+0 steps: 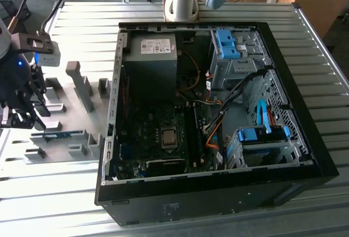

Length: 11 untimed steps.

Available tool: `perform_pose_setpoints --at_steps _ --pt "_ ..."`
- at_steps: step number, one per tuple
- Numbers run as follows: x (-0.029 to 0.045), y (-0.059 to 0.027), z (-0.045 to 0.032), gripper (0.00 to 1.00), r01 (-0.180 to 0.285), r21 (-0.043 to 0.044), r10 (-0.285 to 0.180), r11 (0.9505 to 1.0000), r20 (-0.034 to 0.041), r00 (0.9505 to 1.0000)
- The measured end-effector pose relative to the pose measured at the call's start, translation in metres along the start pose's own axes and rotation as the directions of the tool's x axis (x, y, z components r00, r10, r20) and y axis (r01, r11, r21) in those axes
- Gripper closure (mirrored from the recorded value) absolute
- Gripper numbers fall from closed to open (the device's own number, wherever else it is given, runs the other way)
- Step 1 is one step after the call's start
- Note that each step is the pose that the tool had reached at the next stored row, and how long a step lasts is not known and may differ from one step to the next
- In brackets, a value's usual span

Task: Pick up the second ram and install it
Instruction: 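Pick up the second ram and move it above second insertion slot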

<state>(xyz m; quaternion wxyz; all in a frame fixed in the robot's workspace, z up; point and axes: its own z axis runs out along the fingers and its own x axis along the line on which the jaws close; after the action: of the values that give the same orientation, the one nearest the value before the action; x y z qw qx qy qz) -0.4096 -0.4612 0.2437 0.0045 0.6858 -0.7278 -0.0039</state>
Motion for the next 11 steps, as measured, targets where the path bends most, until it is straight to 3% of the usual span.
perform_pose_setpoints --at_steps 11 --pt "0.0000 0.0000 0.0030 0.63 0.000 0.0000 0.000 1.0000 0.0000 1.0000"
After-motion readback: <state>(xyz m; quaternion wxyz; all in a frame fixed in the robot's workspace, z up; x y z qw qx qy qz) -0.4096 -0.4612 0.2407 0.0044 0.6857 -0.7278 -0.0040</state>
